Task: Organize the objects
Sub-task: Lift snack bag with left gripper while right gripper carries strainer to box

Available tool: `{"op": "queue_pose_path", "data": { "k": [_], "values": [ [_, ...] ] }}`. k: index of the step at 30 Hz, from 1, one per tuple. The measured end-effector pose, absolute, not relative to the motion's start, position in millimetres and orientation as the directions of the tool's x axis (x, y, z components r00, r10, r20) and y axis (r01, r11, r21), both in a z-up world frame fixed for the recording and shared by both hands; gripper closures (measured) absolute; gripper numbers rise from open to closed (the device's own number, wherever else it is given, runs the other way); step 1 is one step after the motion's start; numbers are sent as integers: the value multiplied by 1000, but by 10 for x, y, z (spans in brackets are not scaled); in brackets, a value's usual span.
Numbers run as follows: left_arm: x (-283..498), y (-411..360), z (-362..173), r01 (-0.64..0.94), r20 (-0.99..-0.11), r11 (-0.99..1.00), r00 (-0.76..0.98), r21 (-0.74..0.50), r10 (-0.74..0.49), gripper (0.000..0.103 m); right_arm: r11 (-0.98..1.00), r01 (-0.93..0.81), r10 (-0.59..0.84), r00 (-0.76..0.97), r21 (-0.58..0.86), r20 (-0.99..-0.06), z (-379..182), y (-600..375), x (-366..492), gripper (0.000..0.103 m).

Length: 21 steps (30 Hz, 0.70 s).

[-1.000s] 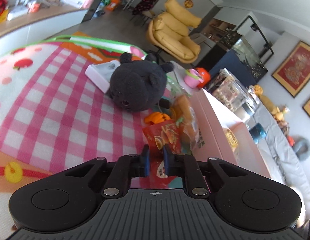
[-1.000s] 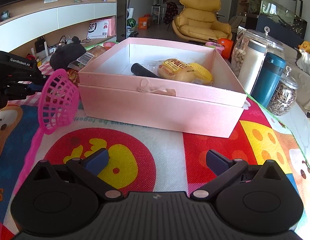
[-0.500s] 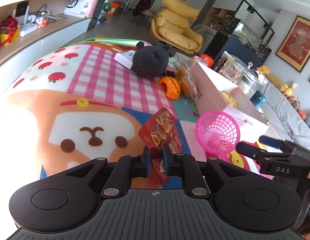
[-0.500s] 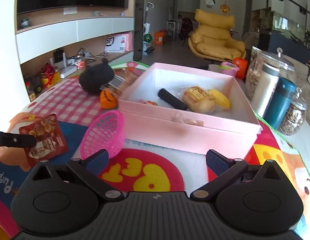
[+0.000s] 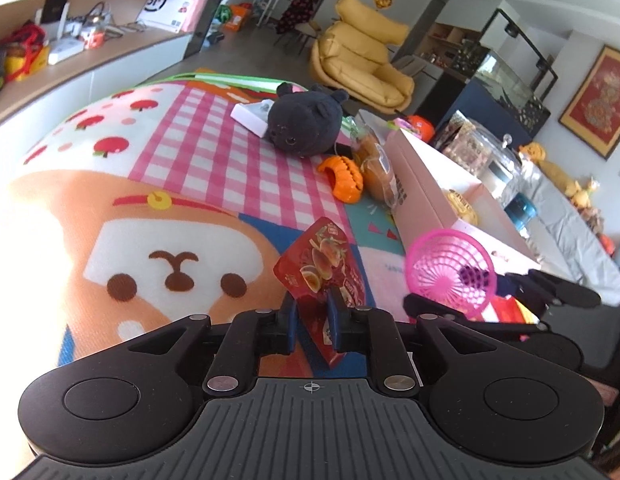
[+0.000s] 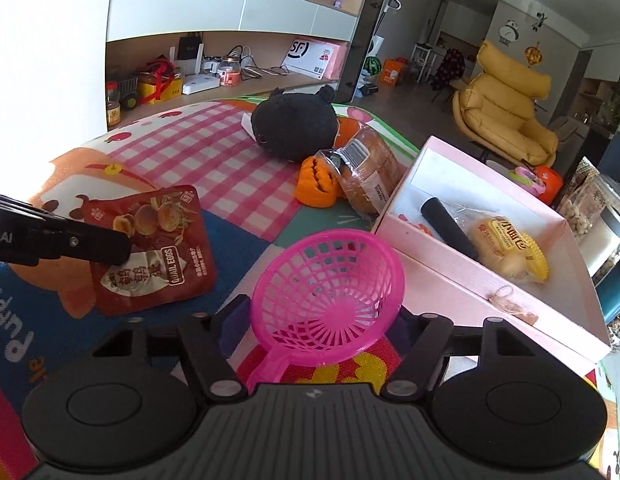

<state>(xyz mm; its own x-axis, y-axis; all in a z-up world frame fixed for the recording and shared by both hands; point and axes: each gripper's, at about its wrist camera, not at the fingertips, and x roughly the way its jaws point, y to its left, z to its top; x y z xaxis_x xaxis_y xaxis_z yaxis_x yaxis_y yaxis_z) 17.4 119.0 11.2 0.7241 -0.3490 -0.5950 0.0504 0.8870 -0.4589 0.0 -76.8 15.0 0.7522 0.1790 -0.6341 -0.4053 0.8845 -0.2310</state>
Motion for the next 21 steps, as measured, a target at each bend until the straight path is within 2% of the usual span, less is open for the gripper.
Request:
{"op": "queue_pose_path", "data": {
  "k": [4, 11, 14, 19, 21],
  "values": [
    [88, 1067, 292, 132, -563, 901, 740, -413, -367, 95, 905, -375, 176, 760, -202, -626, 278, -987, -190, 33],
    [-83, 663, 595, 298, -562, 908, 715, -295, -417, 97, 928, -325, 154, 781, -183, -605, 501, -1424, -523, 33],
    [-115, 544, 605, 313, -578, 911, 704, -268, -412, 97, 935, -307, 151, 795, -176, -588, 562, -1558, -639, 33],
    [-11, 466, 469, 257, -632, 944, 701, -207, -330, 96, 943, -287, 139, 802, -171, -581, 527, -1676, -717, 33],
    [10, 443, 405, 240, -621, 958, 729, -160, -287, 93, 947, -282, 138, 790, -155, -597, 465, -1702, -708, 33]
  ]
}}
